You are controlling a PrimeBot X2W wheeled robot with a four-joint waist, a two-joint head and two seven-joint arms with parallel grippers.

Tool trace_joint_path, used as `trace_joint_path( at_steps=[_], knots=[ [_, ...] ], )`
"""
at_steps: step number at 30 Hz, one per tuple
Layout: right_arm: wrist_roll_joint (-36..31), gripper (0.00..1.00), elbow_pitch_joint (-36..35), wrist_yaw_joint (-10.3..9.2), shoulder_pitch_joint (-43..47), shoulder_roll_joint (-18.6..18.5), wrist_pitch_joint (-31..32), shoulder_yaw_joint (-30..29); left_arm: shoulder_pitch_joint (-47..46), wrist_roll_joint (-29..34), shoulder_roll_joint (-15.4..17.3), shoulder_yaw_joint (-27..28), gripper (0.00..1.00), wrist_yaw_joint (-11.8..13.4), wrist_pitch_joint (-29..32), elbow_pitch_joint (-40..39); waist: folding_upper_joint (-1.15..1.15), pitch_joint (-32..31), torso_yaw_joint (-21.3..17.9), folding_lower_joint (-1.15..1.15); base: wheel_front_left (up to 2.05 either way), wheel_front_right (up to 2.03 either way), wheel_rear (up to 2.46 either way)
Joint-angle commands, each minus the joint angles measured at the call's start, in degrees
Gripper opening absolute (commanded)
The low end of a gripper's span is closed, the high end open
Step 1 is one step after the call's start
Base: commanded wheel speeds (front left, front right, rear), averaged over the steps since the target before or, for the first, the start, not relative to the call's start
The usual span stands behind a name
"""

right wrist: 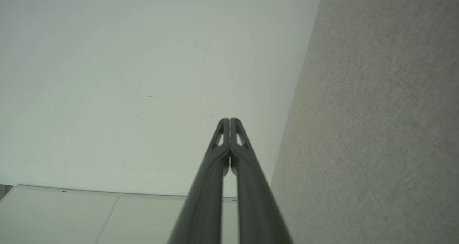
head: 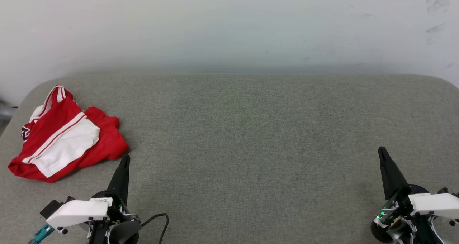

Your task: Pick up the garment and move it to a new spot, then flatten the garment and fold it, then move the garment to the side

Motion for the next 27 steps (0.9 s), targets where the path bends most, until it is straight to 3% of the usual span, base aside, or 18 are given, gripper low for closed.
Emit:
trace_joint_path(
  at_steps=[1,27],
  knots=[
    [-0.36,0.00,0.03,-0.03,-0.76,0.26,-0.07,0.01,-0.38,-0.07,-0.07,0.21,0.00,-0.08,0.06,-0.12,0.00,0.00,0.00,0.00,0.00,0.00,0.00],
    [-0.37,0.00,0.03,-0.03,-0.76,0.26,-0.07,0.01,-0.38,-0.07,-0.07,0.21,0.00,-0.08,0.06,-0.11,0.00,0.00,0.00,0.00,0.00,0.00,0.00]
  ],
)
